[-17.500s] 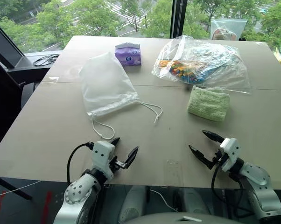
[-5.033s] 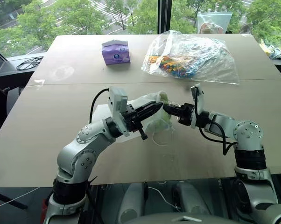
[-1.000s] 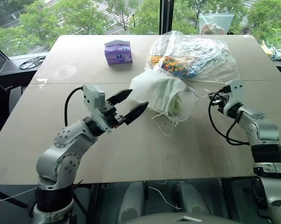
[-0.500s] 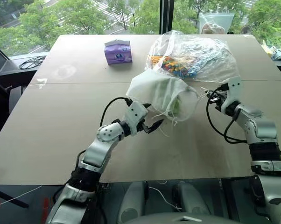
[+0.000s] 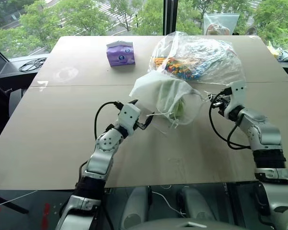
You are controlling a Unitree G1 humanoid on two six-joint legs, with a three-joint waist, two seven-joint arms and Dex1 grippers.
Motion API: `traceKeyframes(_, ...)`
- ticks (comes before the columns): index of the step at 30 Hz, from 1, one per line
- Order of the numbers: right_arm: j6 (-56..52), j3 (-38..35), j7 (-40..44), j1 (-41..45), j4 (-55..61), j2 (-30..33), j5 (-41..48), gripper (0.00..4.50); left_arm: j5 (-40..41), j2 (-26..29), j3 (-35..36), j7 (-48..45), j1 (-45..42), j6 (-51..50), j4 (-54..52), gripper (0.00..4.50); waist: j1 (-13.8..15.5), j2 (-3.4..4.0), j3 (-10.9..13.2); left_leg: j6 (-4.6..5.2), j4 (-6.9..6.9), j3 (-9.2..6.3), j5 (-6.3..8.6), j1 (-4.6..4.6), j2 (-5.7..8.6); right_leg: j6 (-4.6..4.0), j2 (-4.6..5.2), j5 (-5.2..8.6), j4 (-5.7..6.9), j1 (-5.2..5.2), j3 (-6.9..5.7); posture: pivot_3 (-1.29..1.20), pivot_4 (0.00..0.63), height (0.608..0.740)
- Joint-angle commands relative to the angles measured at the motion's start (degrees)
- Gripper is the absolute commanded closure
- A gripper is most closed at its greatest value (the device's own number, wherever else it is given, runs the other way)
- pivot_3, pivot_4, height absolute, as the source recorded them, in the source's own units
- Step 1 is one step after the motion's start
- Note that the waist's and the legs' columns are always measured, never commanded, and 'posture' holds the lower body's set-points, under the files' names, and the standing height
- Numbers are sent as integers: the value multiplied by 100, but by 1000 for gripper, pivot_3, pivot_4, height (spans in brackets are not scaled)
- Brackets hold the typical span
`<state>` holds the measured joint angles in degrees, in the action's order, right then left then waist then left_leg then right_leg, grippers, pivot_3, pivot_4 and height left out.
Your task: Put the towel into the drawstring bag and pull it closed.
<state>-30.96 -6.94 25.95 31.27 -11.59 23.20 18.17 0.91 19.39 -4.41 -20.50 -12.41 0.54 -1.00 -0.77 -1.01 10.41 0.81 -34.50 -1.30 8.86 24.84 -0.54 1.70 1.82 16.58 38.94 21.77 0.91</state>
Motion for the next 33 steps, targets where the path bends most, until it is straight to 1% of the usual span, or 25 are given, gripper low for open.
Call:
traceKeyframes(1, 201, -116, -13, 138, -50, 27, -44, 4500, -289, -6, 204, 381, 189, 267, -411, 101, 7, 0, 0, 0, 0, -2, 0, -1, 0, 0, -1, 0, 0, -1, -1, 0, 150, 740)
traceKeyframes(3, 246, -73, 16, 148, -84, 11, -71, 4500, -405, -77, 289, 608, 215, 287, -488, 101, 17, 0, 0, 0, 0, -3, 0, 0, 0, 0, -2, 0, 1, -1, -3, 0, 150, 740)
traceKeyframes(5, 273, -74, 20, 194, -130, -5, -73, 4500, -524, -150, 337, 796, 210, 274, -551, 637, 19, 0, 0, 0, -1, -3, 0, 1, 0, 0, -2, 0, 1, -1, -3, 0, 150, 740)
traceKeyframes(6, 292, -82, 16, 227, -174, -11, -75, 4500, -568, -190, 353, 882, 199, 256, -557, 1009, 16, 0, 0, 0, -3, -1, 0, 1, 1, 1, -2, -1, 1, -2, -2, 0, 150, 740)
traceKeyframes(7, 318, -86, 16, 257, -227, -16, -86, 4500, -601, -233, 367, 965, 180, 228, -545, 1290, 14, 0, 0, 0, -4, 1, 0, 0, 1, 2, -2, -2, 1, -2, -1, 0, 150, 740)
traceKeyframes(8, 337, -91, 20, 276, -264, -21, -94, 4500, -629, -269, 376, 1030, 158, 200, -531, 1770, 14, 0, 0, 0, -4, 2, 0, 0, 1, 3, -2, -2, 1, -2, -1, 0, 150, 740)
traceKeyframes(9, 351, -93, 27, 288, -289, -26, -101, 4500, -665, -294, 382, 1092, 135, 189, -518, 2107, 14, 0, 0, 0, -4, 2, 0, 0, 1, 4, -4, -2, 1, -2, -2, 0, 150, 740)
traceKeyframes(10, 358, -93, 31, 288, -293, -31, -104, 4500, -712, -316, 395, 1162, 116, 172, -518, 2610, 14, 0, 0, 0, -4, 2, 0, 0, 1, 4, -4, -2, 1, -2, -2, 0, 150, 740)
traceKeyframes(11, 363, -91, 35, 285, -294, -33, -108, 4500, -723, -344, 415, 1213, 95, 162, -509, 2893, 13, 0, 0, 0, -4, 2, 0, 0, 1, 4, -4, -2, 1, -2, -2, 0, 150, 740)
traceKeyframes(12, 357, -86, 36, 277, -282, -31, -111, 4500, -746, -349, 420, 1246, 82, 167, -495, 3514, 13, 0, 0, 0, -3, 0, 0, 0, 1, 4, -6, -2, 1, -2, -2, 0, 150, 740)
traceKeyframes(13, 353, -84, 37, 270, -272, -30, -114, 4500, -761, -352, 420, 1266, 74, 171, -484, 3755, 12, 0, 0, 0, -3, -1, 0, 0, 1, 4, -6, -2, 1, -2, -2, 0, 150, 740)
traceKeyframes(14, 340, -84, 35, 255, -247, -24, -117, 4500, -788, -351, 429, 1306, 77, 202, -482, 4257, 8, 0, 0, 0, -3, -1, 0, 0, 1, 4, -6, -2, 1, -2, -2, 0, 150, 740)
traceKeyframes(15, 328, -89, 34, 240, -223, -15, -118, 4500, -822, -350, 438, 1350, 82, 228, -485, 4408, 7, 0, 0, 0, -2, 0, 0, 0, 1, 4, -7, -2, 1, -2, -2, 0, 150, 740)
traceKeyframes(21, 491, -170, -120, 146, -133, 39, -216, 4500, -1011, -349, 730, 1822, 23, 359, -476, 4408, 9, 0, 0, 0, -3, 2, 0, 0, 1, 4, -7, -3, 1, -2, -2, 0, 150, 740)
traceKeyframes(24, 883, -500, -806, 409, -419, 47, -431, 4500, -1128, -328, 1190, 2407, -117, 312, -440, 4408, 12, 0, 0, 0, -3, -1, 0, 0, 1, 4, -6, -3, 4, -1, -2, 0, 150, 740)
traceKeyframes(26, 1299, -595, -1259, 551, -724, 140, -702, 4500, -1129, -335, 1456, 2687, -171, 217, -432, 4408, 13, 0, 0, 0, -4, -2, 0, 0, 1, 5, -7, -3, 4, -1, -3, 0, 150, 740)
traceKeyframes(30, 2493, -128, -2037, 548, -1459, 671, -1915, 4500, -941, -467, 2219, 3326, -206, -21, -441, 4408, 17, -1, -1, 0, -5, 11, 0, -2, 6, 11, -11, -6, 1, -2, -7, 0, 150, 740)
traceKeyframes(31, 2689, -169, -2263, 558, -1586, 701, -2017, 4500, -1003, -448, 2377, 3480, -186, -93, -514, 4408, 15, -2, -1, 0, -5, 13, 0, -1, 9, 12, -9, -7, -1, -2, -7, 0, 150, 740)
traceKeyframes(33, 2884, -500, -2780, 652, -1817, 673, -1950, 4500, -1158, -348, 2603, 3696, -141, -207, -676, 4408, 8, -2, -1, 1, -5, 19, 0, -1, 10, 14, -6, -8, -1, -1, -3, 0, 150, 740)
